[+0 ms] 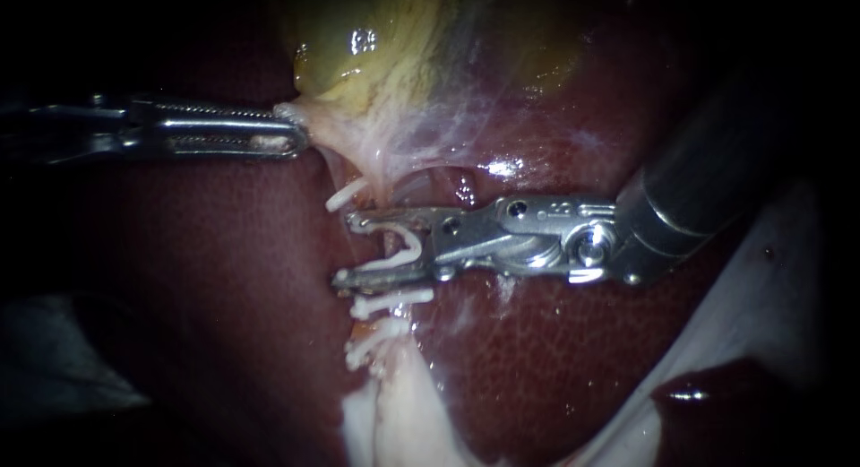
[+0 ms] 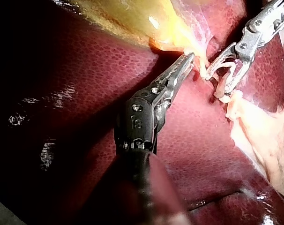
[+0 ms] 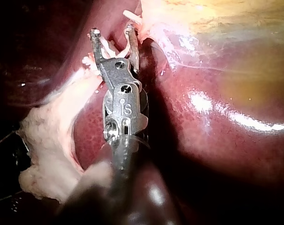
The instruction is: Clipping third clip right tube
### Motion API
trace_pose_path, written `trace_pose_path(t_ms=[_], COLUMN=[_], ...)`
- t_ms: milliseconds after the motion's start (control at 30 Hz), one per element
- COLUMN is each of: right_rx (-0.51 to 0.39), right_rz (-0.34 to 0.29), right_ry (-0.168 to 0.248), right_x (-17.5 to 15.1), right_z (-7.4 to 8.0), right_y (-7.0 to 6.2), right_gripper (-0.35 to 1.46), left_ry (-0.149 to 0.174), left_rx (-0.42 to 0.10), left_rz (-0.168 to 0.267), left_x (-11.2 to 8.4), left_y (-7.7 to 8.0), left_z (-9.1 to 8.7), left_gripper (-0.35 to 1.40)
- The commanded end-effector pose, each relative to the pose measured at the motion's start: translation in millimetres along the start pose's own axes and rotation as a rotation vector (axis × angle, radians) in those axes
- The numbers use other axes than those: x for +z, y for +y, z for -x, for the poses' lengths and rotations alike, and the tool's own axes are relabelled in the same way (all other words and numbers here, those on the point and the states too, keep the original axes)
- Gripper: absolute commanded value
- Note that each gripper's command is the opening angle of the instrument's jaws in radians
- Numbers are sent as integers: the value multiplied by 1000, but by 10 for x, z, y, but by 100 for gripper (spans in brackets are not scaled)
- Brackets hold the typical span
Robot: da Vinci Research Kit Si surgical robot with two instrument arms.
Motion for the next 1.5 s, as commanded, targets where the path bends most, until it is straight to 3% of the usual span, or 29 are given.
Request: trace_pose_path(t_ms=[33,333,600,800,1100,1300,1500], right_rx=[-1,-10,-19,-23,18,72,95], right_rz=[-1,-41,-93,-105,-116,-173,-217], right_ry=[0,26,44,47,49,69,97], right_x=[0,-23,-58,-65,-65,-55,-40], right_z=[-1,-3,-4,1,19,30,30], right_y=[-1,-22,-21,-12,15,30,35], right_gripper=[45,46,47,48,48,48,48], left_ry=[0,0,-1,-1,-1,-1,-1], left_rx=[0,0,0,-1,-2,-2,-2], left_rz=[0,1,2,3,4,4,4], left_x=[0,-1,-3,-5,-7,-6,-7], left_y=[0,0,-1,-1,1,1,1], left_z=[0,0,-1,-2,-3,-3,-3], left_gripper=[-35,-35,-35,-35,-35,-35,-35])
